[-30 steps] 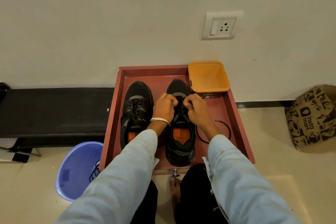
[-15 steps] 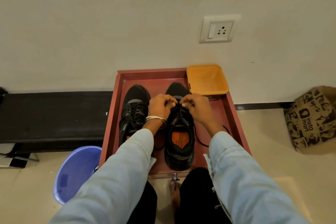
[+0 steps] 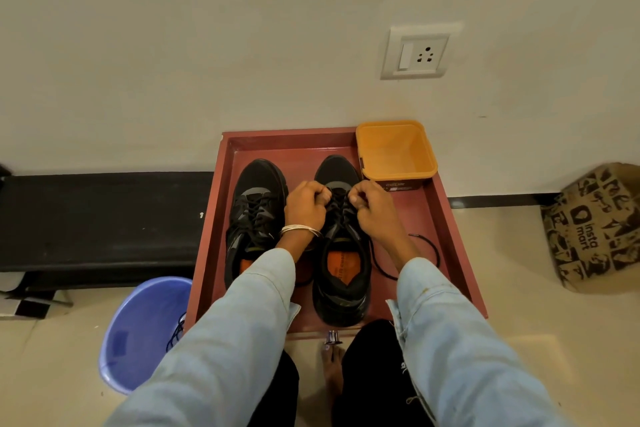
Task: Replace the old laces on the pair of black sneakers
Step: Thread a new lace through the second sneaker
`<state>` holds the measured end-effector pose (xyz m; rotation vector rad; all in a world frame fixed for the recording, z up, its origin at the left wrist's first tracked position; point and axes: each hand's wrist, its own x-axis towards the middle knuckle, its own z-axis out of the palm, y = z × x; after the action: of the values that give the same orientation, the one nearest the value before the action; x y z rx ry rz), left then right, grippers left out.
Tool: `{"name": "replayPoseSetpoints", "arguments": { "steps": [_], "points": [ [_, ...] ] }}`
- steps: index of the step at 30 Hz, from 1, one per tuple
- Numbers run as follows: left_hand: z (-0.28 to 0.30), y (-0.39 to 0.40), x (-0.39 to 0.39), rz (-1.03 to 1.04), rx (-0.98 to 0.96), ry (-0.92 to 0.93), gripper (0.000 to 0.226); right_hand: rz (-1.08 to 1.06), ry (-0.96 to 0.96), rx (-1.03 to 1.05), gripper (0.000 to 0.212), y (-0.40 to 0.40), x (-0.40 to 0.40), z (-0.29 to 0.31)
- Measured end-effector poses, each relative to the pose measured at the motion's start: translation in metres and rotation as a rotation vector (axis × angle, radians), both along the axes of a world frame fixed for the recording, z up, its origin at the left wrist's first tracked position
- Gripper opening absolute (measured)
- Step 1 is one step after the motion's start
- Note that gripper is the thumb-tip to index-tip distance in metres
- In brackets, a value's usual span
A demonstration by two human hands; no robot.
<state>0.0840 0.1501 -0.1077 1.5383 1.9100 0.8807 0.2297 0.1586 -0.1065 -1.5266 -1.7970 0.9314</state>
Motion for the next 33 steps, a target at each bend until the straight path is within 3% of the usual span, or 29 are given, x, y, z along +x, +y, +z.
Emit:
{"name": "replayPoseSetpoints", "arguments": {
  "steps": [5,10,13,16,20,24,26,28,31,33],
  "points": [
    [0.005,-0.001,-0.008,-0.009,0.026,-0.229,0.016,-0.03,0.159,-0.079,0.018,0.006,0.01,0.008],
    [0.007,0.006,-0.009,-0.129,0.102,0.065,0.009,0.092,-0.213,0.17,0.018,0.015,0.003,0.008],
    [0.011,0.01,-0.007,-0.199,0.08,0.226,0.01,0.122,-0.329,0.231,0.017,0.017,0.0,0.004],
    [0.011,0.011,-0.002,-0.186,0.056,0.265,0.014,0.134,-0.366,0.216,0.02,0.014,-0.006,0.002],
    [0.008,0.013,0.002,-0.09,-0.026,0.085,0.013,0.066,-0.152,0.071,0.025,0.013,-0.007,0.001],
    [0.014,0.004,-0.003,0.014,-0.082,-0.187,0.01,-0.007,0.073,-0.126,0.015,0.006,0.005,0.011],
    [0.026,-0.011,-0.009,-0.026,-0.086,-0.283,0.02,-0.034,0.254,-0.273,0.018,-0.004,0.013,0.025],
    [0.034,-0.025,-0.014,-0.181,-0.157,-0.204,0.042,0.053,0.277,-0.378,0.042,-0.017,0.021,0.036],
    [0.034,-0.04,-0.012,-0.405,-0.366,0.083,0.082,0.23,0.032,-0.408,0.068,-0.031,0.022,0.04],
    [0.031,-0.044,-0.002,-0.414,-0.426,0.247,0.093,0.265,-0.2,-0.32,0.066,-0.032,0.014,0.038]
  ]
}}
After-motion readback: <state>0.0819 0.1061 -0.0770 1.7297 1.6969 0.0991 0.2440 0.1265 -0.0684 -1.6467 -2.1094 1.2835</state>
